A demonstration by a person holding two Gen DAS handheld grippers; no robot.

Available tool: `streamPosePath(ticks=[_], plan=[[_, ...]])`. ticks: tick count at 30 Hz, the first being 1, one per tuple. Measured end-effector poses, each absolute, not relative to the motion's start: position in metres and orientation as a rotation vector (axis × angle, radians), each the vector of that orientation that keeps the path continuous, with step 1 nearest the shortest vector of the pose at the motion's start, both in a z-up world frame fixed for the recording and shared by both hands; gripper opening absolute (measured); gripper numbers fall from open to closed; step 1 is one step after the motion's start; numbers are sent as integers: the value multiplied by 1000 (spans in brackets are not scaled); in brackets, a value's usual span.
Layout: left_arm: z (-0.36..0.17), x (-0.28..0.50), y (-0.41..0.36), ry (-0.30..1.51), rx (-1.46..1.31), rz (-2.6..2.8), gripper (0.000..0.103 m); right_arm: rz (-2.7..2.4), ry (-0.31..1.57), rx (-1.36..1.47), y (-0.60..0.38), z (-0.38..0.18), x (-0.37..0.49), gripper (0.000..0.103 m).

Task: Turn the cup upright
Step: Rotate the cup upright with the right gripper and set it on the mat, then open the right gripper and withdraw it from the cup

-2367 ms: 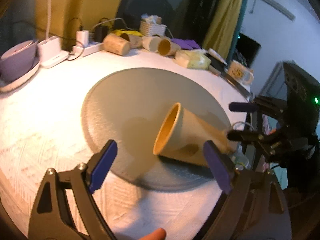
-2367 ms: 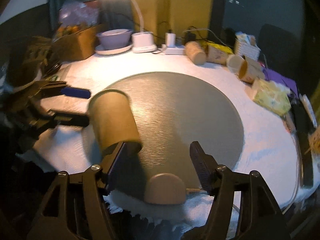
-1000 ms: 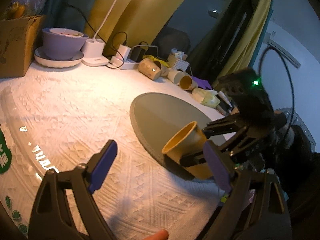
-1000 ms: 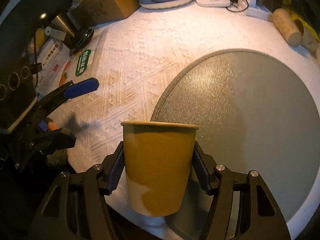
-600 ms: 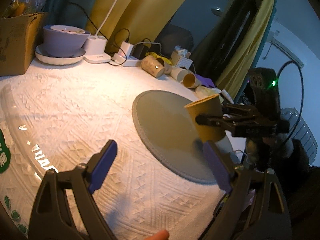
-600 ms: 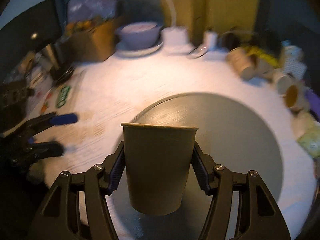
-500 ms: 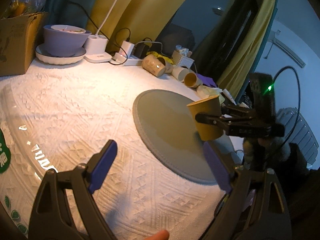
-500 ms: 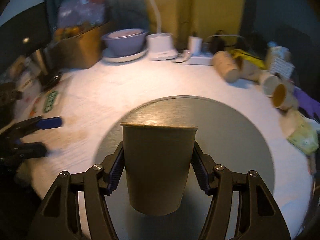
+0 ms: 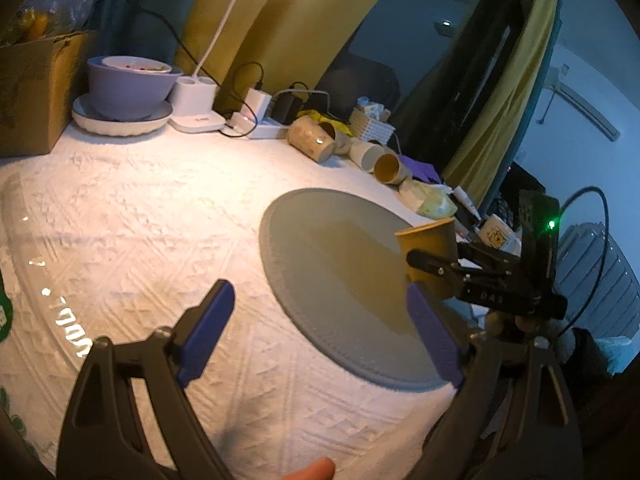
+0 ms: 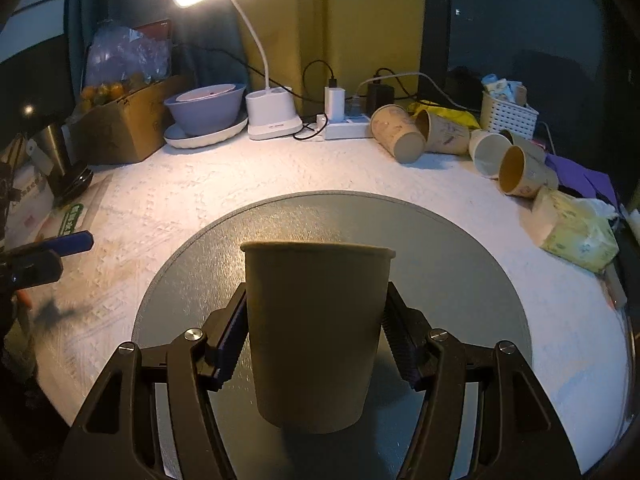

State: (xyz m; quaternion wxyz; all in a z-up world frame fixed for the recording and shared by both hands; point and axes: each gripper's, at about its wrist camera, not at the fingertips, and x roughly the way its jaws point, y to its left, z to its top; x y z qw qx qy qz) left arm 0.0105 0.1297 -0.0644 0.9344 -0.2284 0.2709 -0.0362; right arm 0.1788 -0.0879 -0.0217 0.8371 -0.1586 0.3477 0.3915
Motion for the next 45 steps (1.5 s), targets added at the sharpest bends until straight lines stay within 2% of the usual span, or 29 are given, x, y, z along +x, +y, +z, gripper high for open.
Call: streamPosePath(ticks=[12, 25, 45], plan=[[-57, 21, 102, 571, -434, -96, 89, 804, 642, -254, -119, -13, 170, 66], [-58, 29, 85, 597, -398, -97, 89, 758, 685, -312, -122, -31, 175, 66], [-33, 24, 54, 570, -323, -53, 89, 726, 639, -255, -160, 6, 144, 66]])
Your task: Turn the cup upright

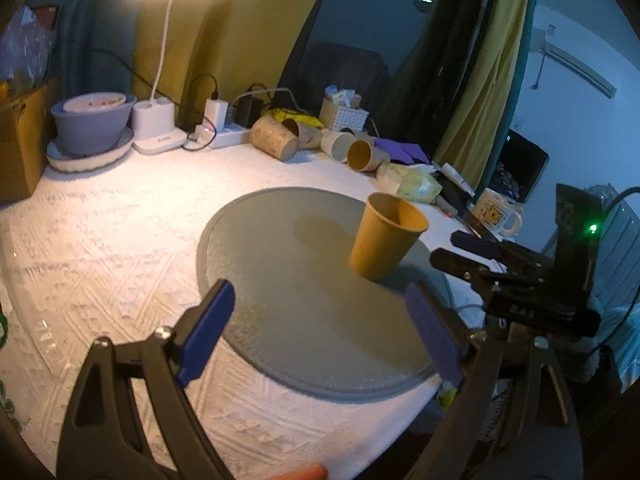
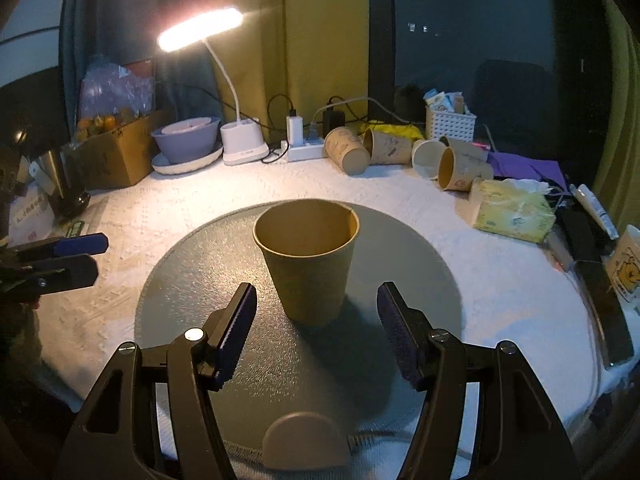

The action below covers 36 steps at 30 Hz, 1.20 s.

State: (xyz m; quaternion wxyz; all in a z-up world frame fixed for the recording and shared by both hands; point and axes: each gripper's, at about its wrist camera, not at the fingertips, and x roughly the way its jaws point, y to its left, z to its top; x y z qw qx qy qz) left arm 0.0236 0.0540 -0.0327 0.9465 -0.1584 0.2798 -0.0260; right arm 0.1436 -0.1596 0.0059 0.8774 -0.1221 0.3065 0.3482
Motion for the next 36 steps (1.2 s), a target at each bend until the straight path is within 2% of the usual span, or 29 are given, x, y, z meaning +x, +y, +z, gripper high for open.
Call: streamPosePath(ticks=[19, 36], plan=[[17, -2, 11, 351, -150, -20, 89, 697, 493, -217, -188, 78, 97, 66], [58, -29, -4, 228, -84, 25, 89, 668, 423, -192, -208, 112, 67, 66]])
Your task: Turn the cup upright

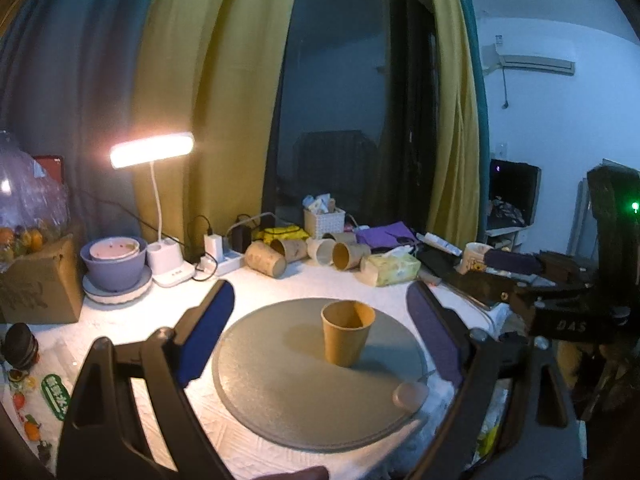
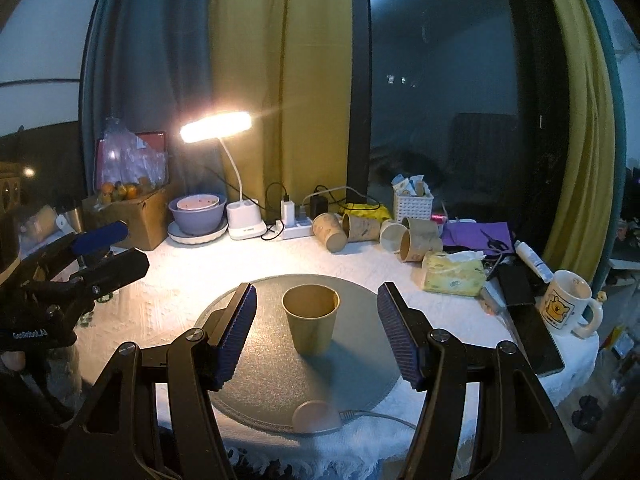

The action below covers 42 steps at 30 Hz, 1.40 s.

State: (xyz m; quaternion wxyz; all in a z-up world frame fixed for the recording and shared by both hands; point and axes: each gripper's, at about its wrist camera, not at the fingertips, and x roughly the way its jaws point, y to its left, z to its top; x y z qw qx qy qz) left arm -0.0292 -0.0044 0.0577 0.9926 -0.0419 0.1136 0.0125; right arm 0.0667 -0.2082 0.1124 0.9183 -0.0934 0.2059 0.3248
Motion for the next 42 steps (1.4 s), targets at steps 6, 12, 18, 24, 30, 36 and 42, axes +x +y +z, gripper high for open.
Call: streamPosePath(ticks=[6, 12, 18, 24, 30, 36, 42], plan=[[62, -37, -9, 213, -75, 37, 89, 660, 425, -168, -218, 114, 65, 66], [62, -38, -15, 209, -60, 32, 89, 653, 422, -155, -226, 115, 62, 66], [62, -37, -19, 214, -60, 22, 89, 645, 429, -146, -232, 113, 66, 66], [62, -37, -19, 216, -63, 19, 89, 646, 437, -147, -230, 111, 65, 66], [61, -37, -20, 216, -65, 20, 89, 648, 445, -150, -228, 109, 65, 66], [60, -38, -22, 216, -69, 22, 89, 647, 450, -150, -226, 107, 65, 66], [58, -38, -24, 218, -71, 21, 89, 647, 452, -150, -225, 105, 65, 66]])
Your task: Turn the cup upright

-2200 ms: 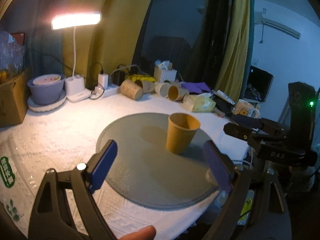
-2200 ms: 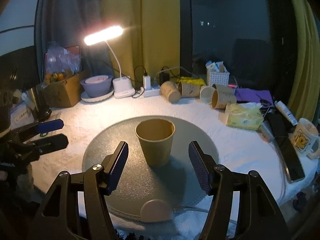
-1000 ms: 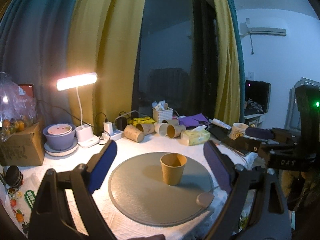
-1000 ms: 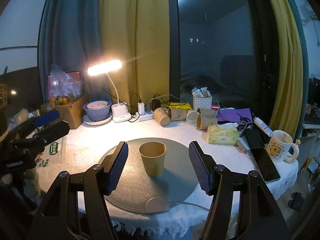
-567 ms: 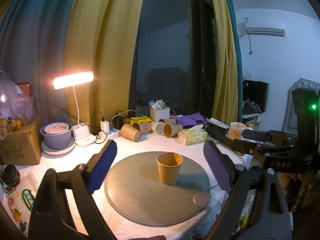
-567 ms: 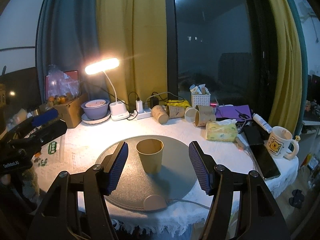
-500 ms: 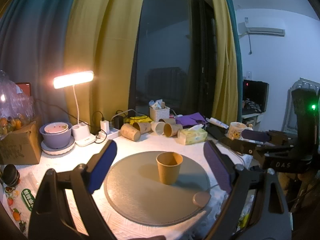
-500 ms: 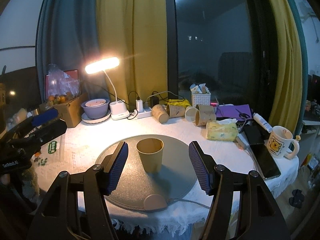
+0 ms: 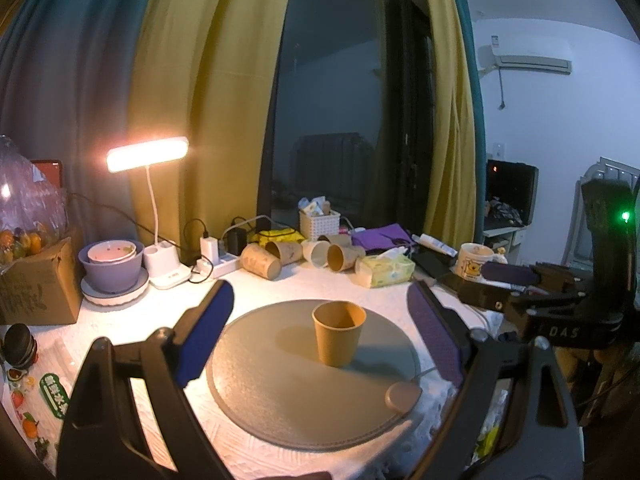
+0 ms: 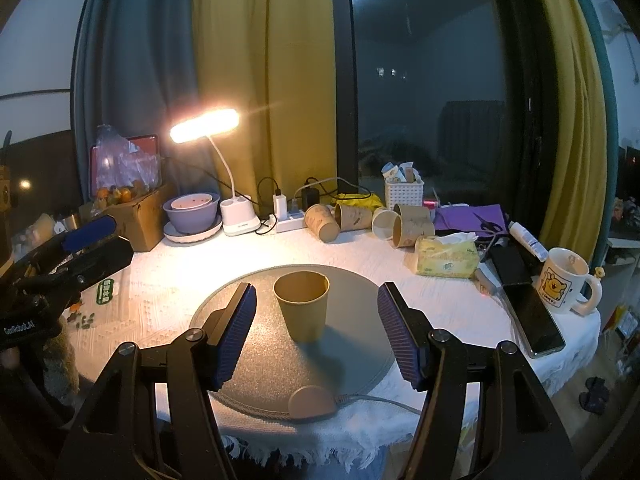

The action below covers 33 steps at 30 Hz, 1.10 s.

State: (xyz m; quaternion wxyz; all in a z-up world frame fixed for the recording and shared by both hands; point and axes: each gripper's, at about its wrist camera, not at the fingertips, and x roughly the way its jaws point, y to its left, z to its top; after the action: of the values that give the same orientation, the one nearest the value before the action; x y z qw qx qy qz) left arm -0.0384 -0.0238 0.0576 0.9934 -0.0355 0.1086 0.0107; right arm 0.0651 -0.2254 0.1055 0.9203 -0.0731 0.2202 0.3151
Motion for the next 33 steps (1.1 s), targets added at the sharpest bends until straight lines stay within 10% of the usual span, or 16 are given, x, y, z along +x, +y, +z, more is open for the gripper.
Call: streamPosePath(ticks=[33], plan=[[55, -39, -24, 222, -77, 23, 89, 645, 461, -152, -221, 100, 60, 66]])
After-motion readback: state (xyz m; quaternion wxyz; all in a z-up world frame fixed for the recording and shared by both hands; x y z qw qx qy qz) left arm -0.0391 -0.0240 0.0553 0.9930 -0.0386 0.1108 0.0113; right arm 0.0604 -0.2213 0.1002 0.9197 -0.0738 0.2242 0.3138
